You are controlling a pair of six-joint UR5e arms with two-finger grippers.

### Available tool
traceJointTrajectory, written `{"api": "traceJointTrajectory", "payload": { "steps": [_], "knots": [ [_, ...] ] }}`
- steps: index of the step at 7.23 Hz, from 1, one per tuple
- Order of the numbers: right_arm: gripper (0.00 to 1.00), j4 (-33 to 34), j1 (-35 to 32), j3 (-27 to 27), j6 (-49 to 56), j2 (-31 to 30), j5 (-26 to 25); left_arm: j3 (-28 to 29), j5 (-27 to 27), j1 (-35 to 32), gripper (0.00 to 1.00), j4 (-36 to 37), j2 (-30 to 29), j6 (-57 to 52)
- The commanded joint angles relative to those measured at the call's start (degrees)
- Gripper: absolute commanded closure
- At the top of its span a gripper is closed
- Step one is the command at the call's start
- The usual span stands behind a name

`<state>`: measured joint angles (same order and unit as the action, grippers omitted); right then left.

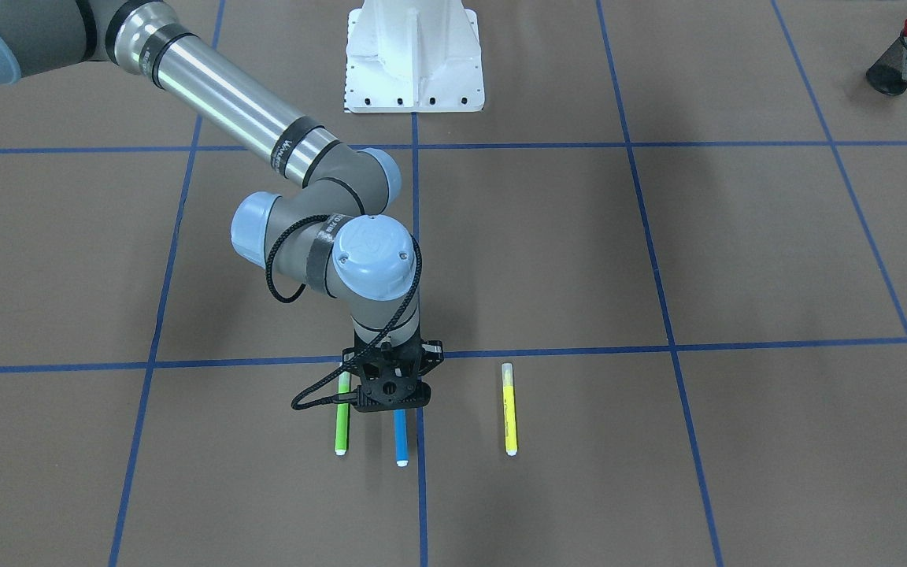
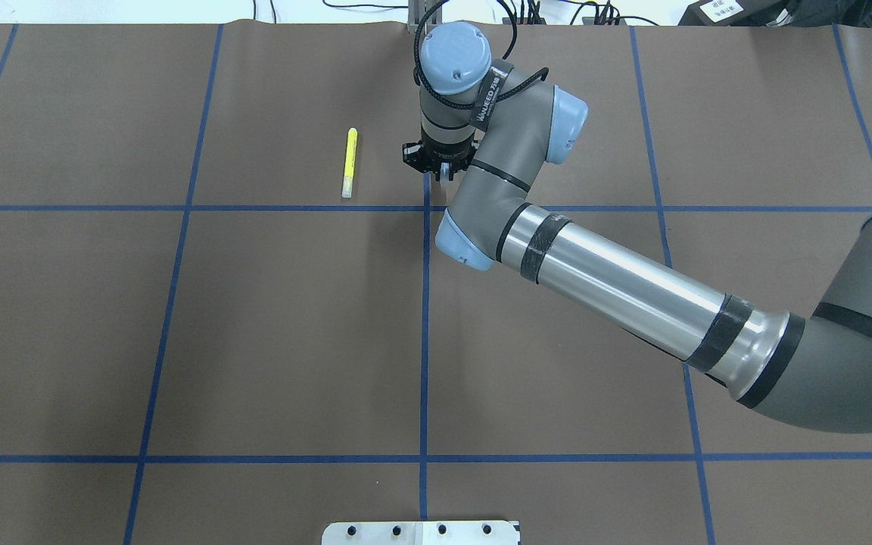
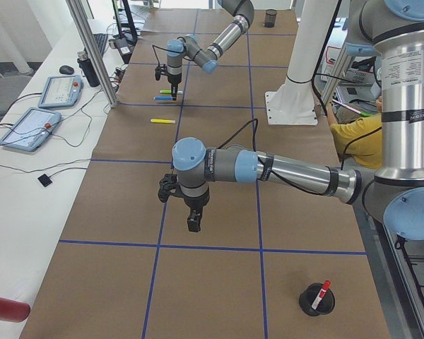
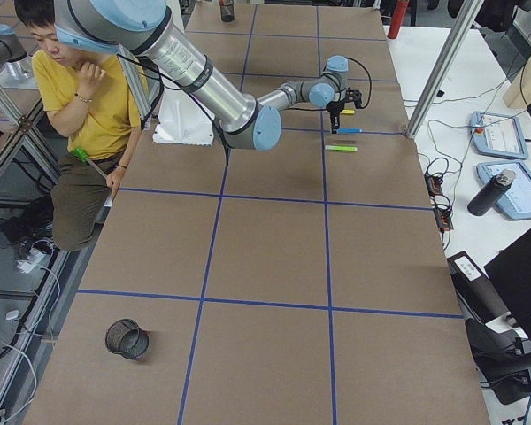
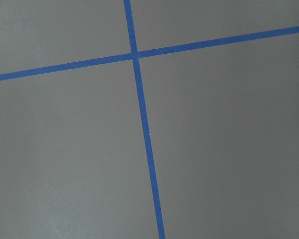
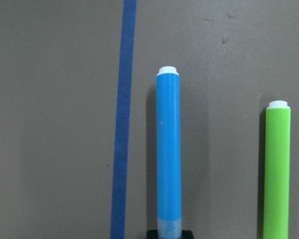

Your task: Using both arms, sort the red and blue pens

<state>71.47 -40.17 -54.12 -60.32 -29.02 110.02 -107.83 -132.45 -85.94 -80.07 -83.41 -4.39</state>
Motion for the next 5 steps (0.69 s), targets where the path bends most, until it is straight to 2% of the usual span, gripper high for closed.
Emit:
{"api": "traceJointTrajectory", "payload": {
  "steps": [1, 2, 5],
  "knots": [
    [1.00, 5.5, -2.3, -12.1, -2.2, -4.2, 2.2, 0.2, 0.0, 0.0, 0.00, 0.0, 0.1, 0.1],
    [1.00, 11.5, -3.9, -21.6, -1.2, -8.4, 4.7, 0.6, 0.0, 0.0, 0.00, 0.0, 0.3, 0.0],
    [1.00, 13.0, -10.2, -37.1, 6.9, -21.6, 10.1, 0.8, 0.0, 0.0, 0.00, 0.0, 0.4, 0.1]
  ]
}}
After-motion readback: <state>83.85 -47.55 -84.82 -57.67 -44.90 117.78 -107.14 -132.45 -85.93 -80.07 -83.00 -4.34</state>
